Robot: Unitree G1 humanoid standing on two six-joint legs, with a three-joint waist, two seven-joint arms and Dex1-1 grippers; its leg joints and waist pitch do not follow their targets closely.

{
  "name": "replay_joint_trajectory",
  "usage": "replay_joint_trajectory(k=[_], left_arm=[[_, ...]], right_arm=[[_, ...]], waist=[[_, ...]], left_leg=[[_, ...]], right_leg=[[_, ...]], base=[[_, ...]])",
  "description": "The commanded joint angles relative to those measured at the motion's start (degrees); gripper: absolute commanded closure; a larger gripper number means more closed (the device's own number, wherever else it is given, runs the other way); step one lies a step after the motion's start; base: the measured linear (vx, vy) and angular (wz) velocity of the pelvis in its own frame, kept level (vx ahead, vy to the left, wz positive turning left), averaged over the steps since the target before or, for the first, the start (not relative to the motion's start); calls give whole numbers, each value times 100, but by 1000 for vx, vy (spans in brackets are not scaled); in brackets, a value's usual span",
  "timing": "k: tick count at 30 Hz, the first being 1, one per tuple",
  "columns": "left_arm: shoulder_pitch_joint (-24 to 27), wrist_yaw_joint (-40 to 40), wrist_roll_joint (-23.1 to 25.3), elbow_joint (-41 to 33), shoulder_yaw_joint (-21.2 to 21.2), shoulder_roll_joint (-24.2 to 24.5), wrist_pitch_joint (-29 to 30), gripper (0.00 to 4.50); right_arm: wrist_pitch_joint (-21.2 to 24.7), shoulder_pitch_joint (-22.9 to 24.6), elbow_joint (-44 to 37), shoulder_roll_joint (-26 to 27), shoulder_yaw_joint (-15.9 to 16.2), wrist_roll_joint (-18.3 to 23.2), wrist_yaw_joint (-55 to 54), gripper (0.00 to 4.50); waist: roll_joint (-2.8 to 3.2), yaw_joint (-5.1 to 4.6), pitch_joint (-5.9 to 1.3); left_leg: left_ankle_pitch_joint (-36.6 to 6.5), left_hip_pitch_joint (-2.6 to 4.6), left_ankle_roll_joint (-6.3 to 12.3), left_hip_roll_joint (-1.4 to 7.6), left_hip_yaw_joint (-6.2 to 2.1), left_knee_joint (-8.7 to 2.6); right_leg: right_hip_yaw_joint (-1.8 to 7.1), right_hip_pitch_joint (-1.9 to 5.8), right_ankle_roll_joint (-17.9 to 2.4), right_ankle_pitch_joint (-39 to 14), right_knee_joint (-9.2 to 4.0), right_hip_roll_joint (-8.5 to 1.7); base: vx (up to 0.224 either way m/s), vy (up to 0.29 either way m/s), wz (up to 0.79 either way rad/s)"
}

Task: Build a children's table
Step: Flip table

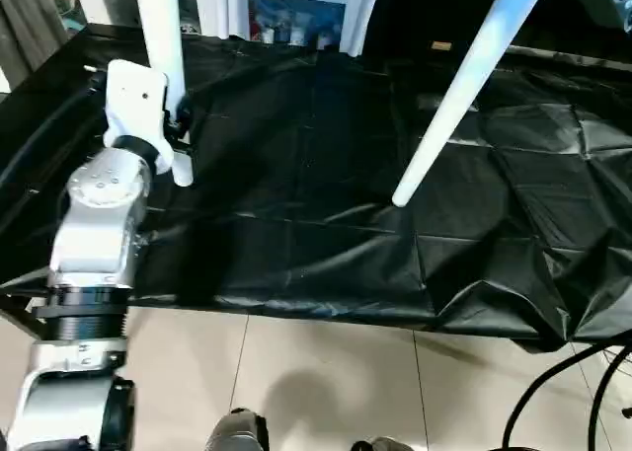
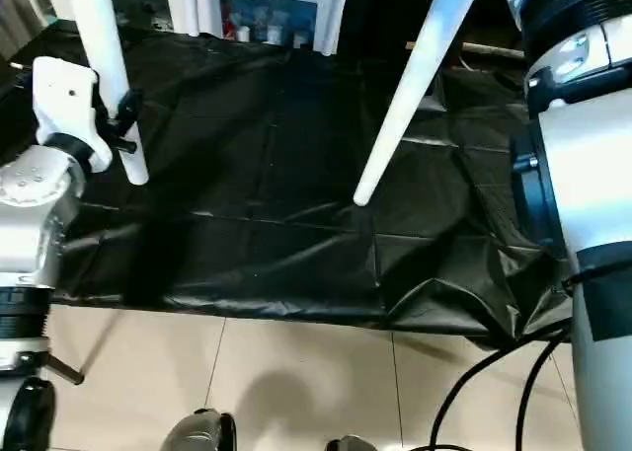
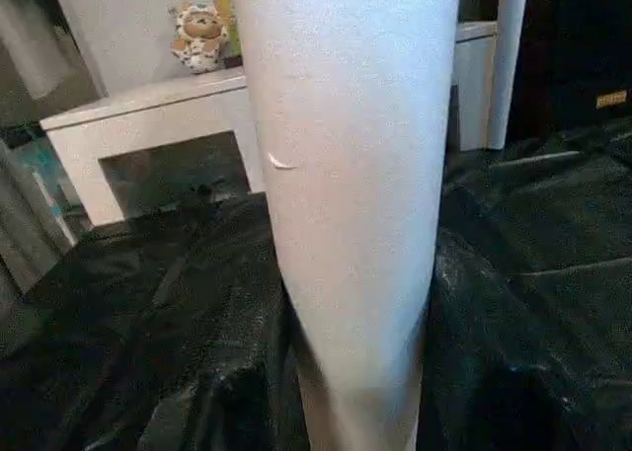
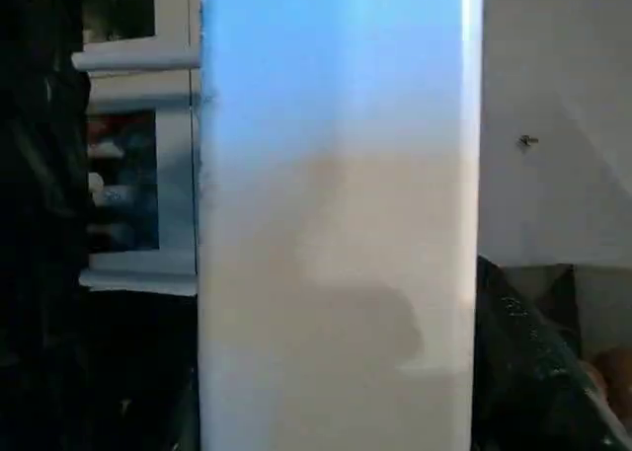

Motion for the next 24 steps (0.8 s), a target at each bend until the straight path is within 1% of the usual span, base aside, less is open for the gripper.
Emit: replay_joint_trajectory(k=[1,2,3,4,5,6,7,8,9,10,11,12,13,14,15,16,17,18,19,20,21,22,23,24], left_arm=[[472,163,369,1010,252,362,561,284],[495,184,390,992,224,356,568,284],[510,209,407,979,207,352,564,249],[556,255,406,921,196,337,599,228],[563,262,405,912,194,335,605,214],[609,285,417,861,181,336,635,214],[613,287,416,858,178,338,634,211],[636,299,414,838,164,349,631,203],[707,331,385,786,135,380,642,203],[738,346,368,766,128,391,647,190],[831,373,382,707,104,423,647,177],[852,379,386,695,100,428,646,171],[920,403,394,651,102,438,645,166],[943,415,391,638,109,438,643,157],[968,429,383,622,118,438,643,143],[1019,461,391,595,117,450,631,132],[1054,482,398,577,114,460,621,126],[1065,495,400,572,118,462,617,123],[1108,535,406,550,115,484,572,116],[1112,539,406,549,112,487,550,103],[1121,574,380,543,111,478,346,91],[1113,577,337,537,118,453,204,80],[1107,554,282,528,124,429,93,80],[1107,554,282,528,124,429,93,80]], right_arm=[[-95,-586,-328,-487,-558,502,411,222],[-119,-572,-344,-464,-576,541,477,222],[-134,-563,-354,-448,-590,568,519,203],[-166,-547,-374,-417,-614,609,562,188],[-171,-545,-377,-413,-617,615,568,183],[-224,-521,-403,-386,-640,660,605,183],[-230,-517,-407,-384,-642,666,610,166],[-262,-499,-428,-370,-657,696,639,155],[-329,-419,-512,-319,-702,811,756,155],[-356,-380,-555,-297,-719,863,806,144],[-451,-261,-668,-239,-758,993,938,133],[-483,-232,-695,-228,-764,1019,966,124],[-598,-134,-786,-200,-775,1098,1085,116],[-641,-95,-822,-192,-777,1127,1139,109],[-687,-55,-862,-186,-779,1156,1200,102],[-761,60,-981,-153,-823,1274,1346,94],[-808,140,-1066,-130,-855,1358,1445,88],[-804,175,-1108,-116,-871,1396,1478,83],[-824,325,-1285,-67,-923,1539,1605,77],[-831,347,-1310,-61,-925,1553,1615,69],[-891,499,-1488,-13,-938,1671,1644,65],[-945,589,-1600,18,-950,1760,1663,63],[-995,667,-1704,47,-968,1843,1710,63],[-995,667,-1704,47,-968,1843,1710,63]], waist=[[131,-50,-572],[127,-58,-569],[130,-56,-570],[124,-62,-564],[131,-57,-563],[107,-65,-563],[106,-80,-556],[93,-95,-558],[92,-124,-564],[72,-165,-572],[89,-160,-579],[94,-159,-577],[74,-157,-561],[80,-127,-565],[59,-137,-559],[57,-127,-563],[67,-122,-558],[76,-122,-561],[79,-128,-564],[89,-125,-556],[86,-130,-564],[65,-125,-587],[60,-136,-553],[23,-161,-557]], left_leg=[[-1152,408,-186,278,-162,-424],[-1196,407,-219,279,-164,-431],[-1232,410,-233,280,-164,-432],[-1282,403,-242,285,-169,-438],[-1350,410,-266,288,-170,-444],[-1370,406,-260,288,-166,-445],[-1379,388,-260,281,-169,-450],[-1373,383,-263,276,-171,-455],[-1340,372,-235,272,-172,-450],[-1254,337,-191,273,-190,-451],[-1185,368,-161,280,-181,-435],[-1178,393,-126,282,-165,-421],[-1109,367,-62,281,-164,-418],[-1070,389,-31,296,-156,-412],[-1043,373,-25,290,-156,-412],[-1044,389,-24,293,-152,-412],[-1044,384,-29,297,-156,-419],[-1081,400,-50,303,-158,-425],[-1160,410,-80,297,-159,-433],[-1192,406,-107,300,-163,-440],[-1274,427,-163,299,-166,-448],[-1469,432,-142,302,-158,-438],[-1552,409,-122,303,-156,-445],[-1548,378,-105,288,-170,-449]], right_leg=[[107,216,-1418,412,-191,-236],[106,211,-1416,367,-193,-235],[106,211,-1415,339,-193,-235],[108,214,-1406,300,-193,-240],[108,203,-1389,220,-202,-242],[110,205,-1385,199,-207,-242],[114,207,-1366,163,-199,-242],[112,217,-1355,148,-198,-245],[120,224,-1351,188,-189,-258],[117,266,-1362,275,-184,-277],[115,242,-1407,338,-194,-271],[120,215,-1452,375,-199,-265],[118,234,-1495,425,-189,-261],[121,228,-1493,461,-189,-267],[119,227,-1499,468,-179,-257],[116,227,-1521,427,-189,-256],[120,233,-1499,434,-185,-261],[116,222,-1489,406,-190,-256],[109,219,-1484,349,-196,-238],[110,213,-1467,330,-198,-240],[105,206,-1452,290,-202,-234],[118,227,-1413,312,-213,-279],[137,205,-1334,240,-230,-279],[135,240,-1293,185,-214,-277]], base=[[0,0,0],[0,0,0],[0,0,0],[0,0,0],[0,0,0],[0,0,0],[0,0,0],[0,0,0],[0,0,0],[0,0,0],[0,0,0],[0,0,0],[0,0,0],[0,0,0],[0,0,0],[0,0,0],[0,0,0],[0,0,0],[0,0,0],[0,0,0],[0,0,0],[0,0,0],[0,0,0],[0,0,0]])
